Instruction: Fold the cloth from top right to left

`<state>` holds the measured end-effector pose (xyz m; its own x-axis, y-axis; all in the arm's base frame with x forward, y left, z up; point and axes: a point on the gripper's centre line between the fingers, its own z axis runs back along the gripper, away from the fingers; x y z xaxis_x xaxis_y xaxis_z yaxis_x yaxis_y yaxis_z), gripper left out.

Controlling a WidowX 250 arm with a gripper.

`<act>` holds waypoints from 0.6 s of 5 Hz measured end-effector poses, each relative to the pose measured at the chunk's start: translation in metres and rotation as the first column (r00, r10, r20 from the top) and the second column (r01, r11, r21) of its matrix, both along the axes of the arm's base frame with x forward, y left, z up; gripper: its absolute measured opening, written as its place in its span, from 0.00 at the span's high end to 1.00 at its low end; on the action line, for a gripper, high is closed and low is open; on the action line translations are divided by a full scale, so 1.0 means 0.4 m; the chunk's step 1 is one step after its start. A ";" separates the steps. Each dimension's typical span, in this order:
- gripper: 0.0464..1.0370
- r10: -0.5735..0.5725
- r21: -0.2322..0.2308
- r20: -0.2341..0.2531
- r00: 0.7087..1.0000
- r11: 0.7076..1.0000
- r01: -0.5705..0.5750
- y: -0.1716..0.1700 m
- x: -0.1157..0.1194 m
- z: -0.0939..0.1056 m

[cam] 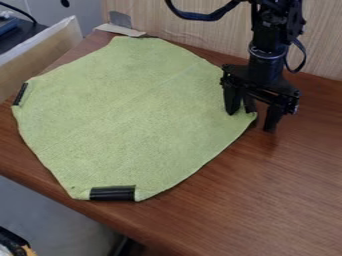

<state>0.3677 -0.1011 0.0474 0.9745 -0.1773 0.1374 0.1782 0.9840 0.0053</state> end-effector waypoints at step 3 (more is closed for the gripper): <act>0.72 0.038 -0.016 0.000 0.999 0.999 -0.038 0.013 0.005 -0.006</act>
